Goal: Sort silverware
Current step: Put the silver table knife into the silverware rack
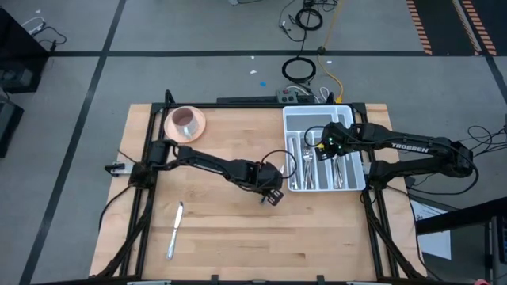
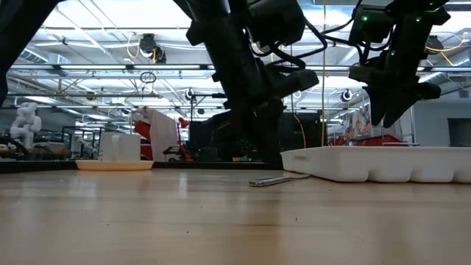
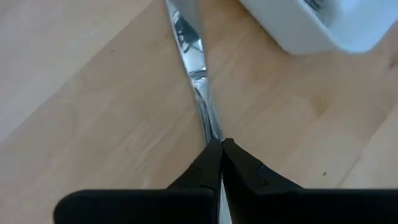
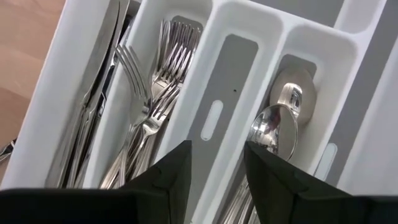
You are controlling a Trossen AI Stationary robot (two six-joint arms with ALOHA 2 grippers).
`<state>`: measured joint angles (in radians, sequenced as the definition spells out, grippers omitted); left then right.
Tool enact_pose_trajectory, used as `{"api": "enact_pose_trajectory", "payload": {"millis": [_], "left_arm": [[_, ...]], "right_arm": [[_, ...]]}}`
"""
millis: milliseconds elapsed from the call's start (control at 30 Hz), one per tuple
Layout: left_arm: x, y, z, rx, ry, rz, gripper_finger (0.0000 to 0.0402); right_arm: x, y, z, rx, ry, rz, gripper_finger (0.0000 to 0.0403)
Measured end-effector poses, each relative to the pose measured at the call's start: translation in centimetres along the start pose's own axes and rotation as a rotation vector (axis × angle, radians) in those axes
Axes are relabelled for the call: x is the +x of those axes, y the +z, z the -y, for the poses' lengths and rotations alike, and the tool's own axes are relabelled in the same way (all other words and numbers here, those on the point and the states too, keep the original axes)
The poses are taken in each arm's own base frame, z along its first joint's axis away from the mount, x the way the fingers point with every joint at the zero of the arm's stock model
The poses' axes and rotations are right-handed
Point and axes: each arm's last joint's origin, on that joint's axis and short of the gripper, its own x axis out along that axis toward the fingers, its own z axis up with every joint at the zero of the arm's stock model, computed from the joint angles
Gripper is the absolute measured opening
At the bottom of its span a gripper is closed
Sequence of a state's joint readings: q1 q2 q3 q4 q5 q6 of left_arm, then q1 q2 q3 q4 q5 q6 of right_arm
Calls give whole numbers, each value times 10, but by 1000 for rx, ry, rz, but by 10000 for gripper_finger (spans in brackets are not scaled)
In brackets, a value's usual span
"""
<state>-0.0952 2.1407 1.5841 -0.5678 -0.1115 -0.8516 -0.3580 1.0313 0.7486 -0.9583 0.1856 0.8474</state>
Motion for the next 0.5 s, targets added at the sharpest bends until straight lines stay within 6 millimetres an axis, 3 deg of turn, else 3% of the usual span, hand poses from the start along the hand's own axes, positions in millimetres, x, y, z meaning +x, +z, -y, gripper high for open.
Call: {"api": "enact_pose_trajectory", "payload": {"millis": [500], "left_arm": [[5,6,-1,60,-26,19,131]], "right_arm": [[0,0,0,-2,7,0,137]]}}
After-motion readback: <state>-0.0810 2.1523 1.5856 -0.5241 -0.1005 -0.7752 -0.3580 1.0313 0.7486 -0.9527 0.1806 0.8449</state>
